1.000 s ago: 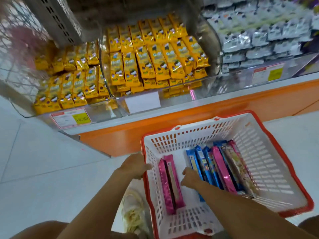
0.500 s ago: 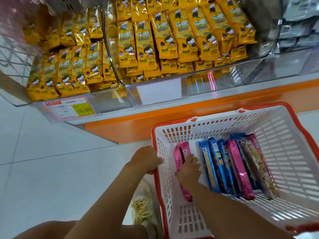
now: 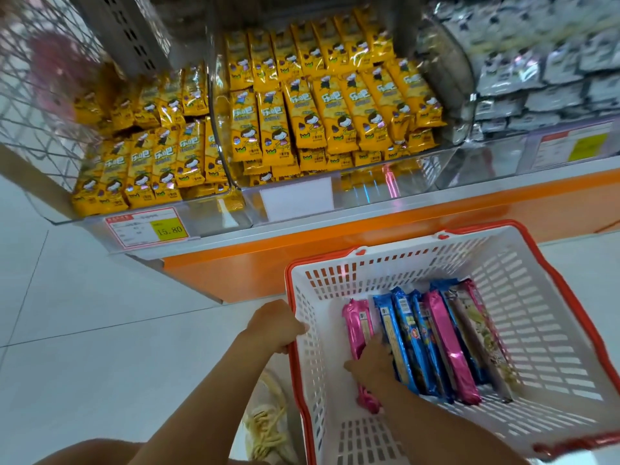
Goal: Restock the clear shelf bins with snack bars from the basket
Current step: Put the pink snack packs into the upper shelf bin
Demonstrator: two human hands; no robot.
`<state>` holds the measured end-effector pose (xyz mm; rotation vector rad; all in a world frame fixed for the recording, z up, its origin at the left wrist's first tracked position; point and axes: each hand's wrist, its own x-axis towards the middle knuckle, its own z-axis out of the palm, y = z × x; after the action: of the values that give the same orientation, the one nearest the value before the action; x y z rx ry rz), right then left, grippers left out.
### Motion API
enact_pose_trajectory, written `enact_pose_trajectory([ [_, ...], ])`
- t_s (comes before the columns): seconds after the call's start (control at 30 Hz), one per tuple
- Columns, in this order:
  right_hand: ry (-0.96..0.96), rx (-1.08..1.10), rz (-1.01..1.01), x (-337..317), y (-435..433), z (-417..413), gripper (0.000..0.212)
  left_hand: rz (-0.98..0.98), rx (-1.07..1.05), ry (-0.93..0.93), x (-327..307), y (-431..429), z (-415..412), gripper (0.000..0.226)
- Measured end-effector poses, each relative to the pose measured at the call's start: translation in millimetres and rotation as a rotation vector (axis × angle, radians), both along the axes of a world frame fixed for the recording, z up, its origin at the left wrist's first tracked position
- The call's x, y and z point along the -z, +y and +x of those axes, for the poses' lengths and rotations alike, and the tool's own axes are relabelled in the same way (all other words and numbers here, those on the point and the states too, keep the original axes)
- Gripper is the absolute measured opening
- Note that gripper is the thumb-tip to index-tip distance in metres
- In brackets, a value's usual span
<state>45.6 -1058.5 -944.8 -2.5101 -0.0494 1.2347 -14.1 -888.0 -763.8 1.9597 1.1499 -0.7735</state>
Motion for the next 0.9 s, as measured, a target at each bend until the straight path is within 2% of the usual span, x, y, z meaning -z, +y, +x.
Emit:
enact_pose_trajectory([
  [0.1, 0.195, 0.154, 0.174, -17, -4, 8, 0.040, 0.178, 0.108, 0.052, -3, -10, 0, 0.025],
  [0.13, 0.309, 0.228, 0.230, -28, -5, 9, 0.026, 0.284, 0.179, 0.101, -4, -15, 1, 0.035],
  [0.2, 0.540, 0.350, 0.324, -55, -11, 10, 0.019, 0.428, 0.232, 0.227, -7, -29, 2, 0.060],
  [0.27, 0.674, 0.448, 0.425, -76, -20, 10, 0.026, 0.490, 0.208, 0.254, -15, -43, 7, 0.072],
  [0.37, 0.763, 0.553, 0.574, -108, -34, 11, 0.033, 0.528, 0.262, 0.060, -32, -55, 13, 0.041],
  [0.4, 0.752, 0.542, 0.610, -119, -37, 12, 0.033, 0.479, 0.286, -0.005, -39, -59, 14, 0.032],
  [0.47, 0.704, 0.462, 0.692, -145, -43, 16, 0.026, 0.297, 0.291, -0.074, -49, -67, 15, 0.027],
  [0.57, 0.459, 0.233, 0.765, -192, -49, 19, 0.009, -0.070, 0.011, -0.178, -59, -83, 17, 0.038],
  [0.63, 0.201, 0.113, 0.820, -216, -52, 25, 0.014, -0.278, -0.195, -0.334, -70, -94, 21, 0.040],
  [0.7, -0.003, 0.015, 0.886, -233, -55, 29, 0.031, -0.375, -0.298, -0.498, -82, -99, 25, 0.038],
  [0.77, -0.060, 0.037, 0.935, -247, -62, 34, 0.051, -0.456, -0.356, -0.599, -95, -99, 28, 0.034],
  [0.9, -0.037, 0.229, 1.021, -268, -75, 45, 0.047, -0.623, -0.331, -0.676, -115, -96, 33, 0.032],
])
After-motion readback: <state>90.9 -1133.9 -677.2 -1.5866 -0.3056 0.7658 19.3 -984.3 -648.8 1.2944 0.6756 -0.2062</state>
